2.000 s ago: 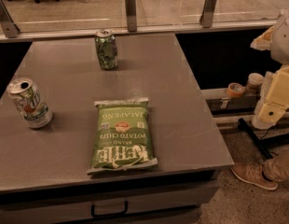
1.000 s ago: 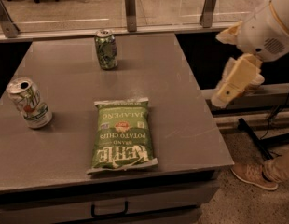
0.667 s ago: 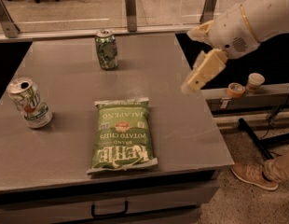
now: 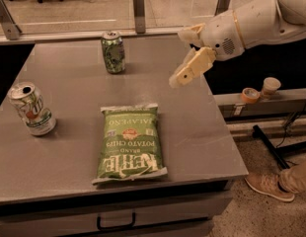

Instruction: Pick green jalapeno chip bag

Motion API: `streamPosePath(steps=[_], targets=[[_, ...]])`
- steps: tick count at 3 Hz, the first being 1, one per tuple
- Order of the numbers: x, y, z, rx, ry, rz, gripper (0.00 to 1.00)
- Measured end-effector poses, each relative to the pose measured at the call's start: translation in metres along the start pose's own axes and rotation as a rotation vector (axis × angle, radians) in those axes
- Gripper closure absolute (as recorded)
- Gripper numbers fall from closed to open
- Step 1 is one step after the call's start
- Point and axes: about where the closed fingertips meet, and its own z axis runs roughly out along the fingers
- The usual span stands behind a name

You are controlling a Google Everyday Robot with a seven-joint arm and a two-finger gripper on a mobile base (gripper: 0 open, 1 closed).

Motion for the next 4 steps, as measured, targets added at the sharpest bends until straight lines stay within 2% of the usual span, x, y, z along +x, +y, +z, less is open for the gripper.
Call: streamPosePath(steps=[1,2,3,4], targets=[[0.000,0.000,0.000,0.001,0.002,-0.002,0.00],[0.002,-0.009,0.011,0.028,0.022,-0.010,0.00],[0.008,-0.034,0.035,0.041,0.030,-0.013,0.00],[0.011,-0.031,0.046,0.000,0.044,0.044,0.00]])
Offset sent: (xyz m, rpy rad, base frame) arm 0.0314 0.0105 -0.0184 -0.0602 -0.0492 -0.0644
